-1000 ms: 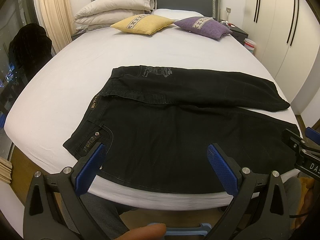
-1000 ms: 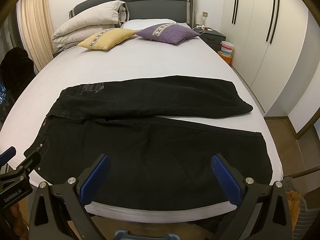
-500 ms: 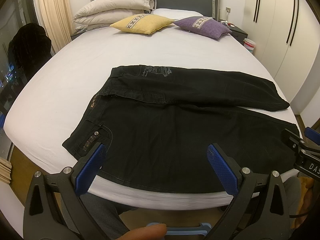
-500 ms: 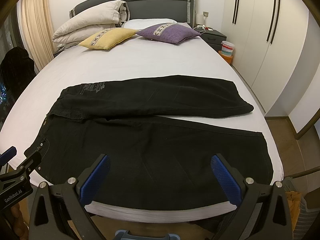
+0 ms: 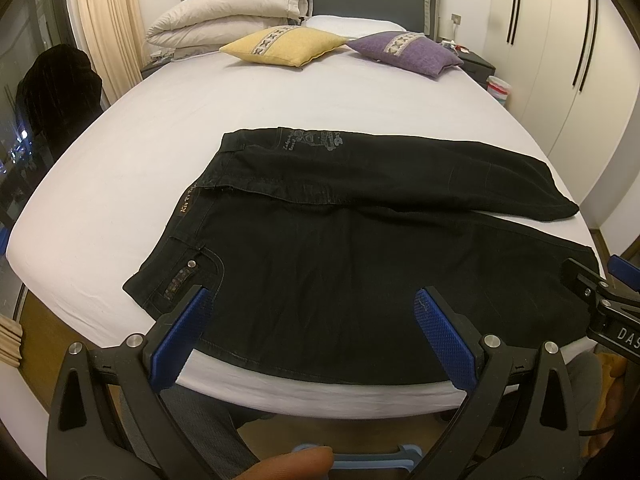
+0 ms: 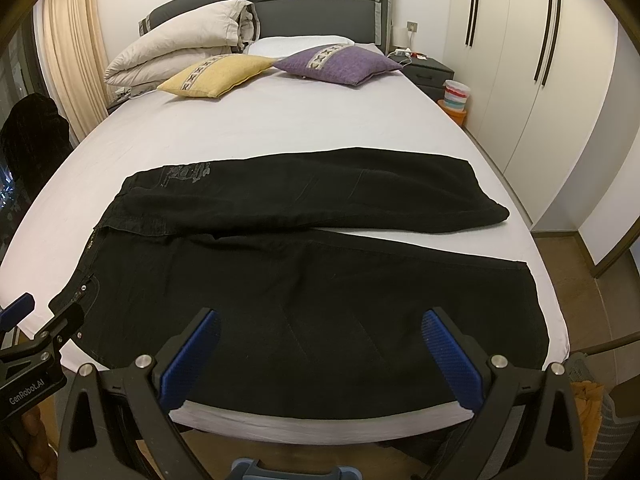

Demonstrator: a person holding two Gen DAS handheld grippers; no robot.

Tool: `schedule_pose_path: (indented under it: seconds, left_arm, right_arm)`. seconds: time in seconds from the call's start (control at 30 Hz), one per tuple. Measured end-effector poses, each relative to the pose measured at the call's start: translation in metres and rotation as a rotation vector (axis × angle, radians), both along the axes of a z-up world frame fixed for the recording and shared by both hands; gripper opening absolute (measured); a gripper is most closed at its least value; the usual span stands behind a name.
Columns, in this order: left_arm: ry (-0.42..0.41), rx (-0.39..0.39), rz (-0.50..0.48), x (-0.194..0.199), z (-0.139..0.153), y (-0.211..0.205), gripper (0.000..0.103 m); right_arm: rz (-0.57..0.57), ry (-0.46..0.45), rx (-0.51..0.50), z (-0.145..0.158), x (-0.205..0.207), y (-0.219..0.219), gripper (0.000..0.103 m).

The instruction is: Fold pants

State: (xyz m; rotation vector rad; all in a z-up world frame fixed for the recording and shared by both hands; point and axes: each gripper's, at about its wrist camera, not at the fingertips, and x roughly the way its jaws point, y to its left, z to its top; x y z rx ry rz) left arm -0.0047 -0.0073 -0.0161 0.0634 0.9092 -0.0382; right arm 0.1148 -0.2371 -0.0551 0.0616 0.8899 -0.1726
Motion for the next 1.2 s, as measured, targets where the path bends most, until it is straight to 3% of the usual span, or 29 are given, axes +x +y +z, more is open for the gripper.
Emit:
schedule_pose_path:
  seconds: [0.9, 1.07, 1.2]
  left_arm:
    - [0.032, -0.018, -0.007, 0.001, -0.011, 0.0, 0.103]
    - [0.048, -0.038, -0.053, 0.025, -0.019, 0.013, 0.103]
    - [0.097, -0.153, -0.166, 0.065, -0.026, 0.033, 0.103]
  right_arm:
    - [0.007, 0.003, 0.01, -0.005, 0.0, 0.001, 0.103]
    - [0.109, -0.016, 0.061, -0.01, 0.007, -0.004, 0.103]
    - [0.228, -0.041, 0.139, -0.007, 0.026, -0.021, 0.103]
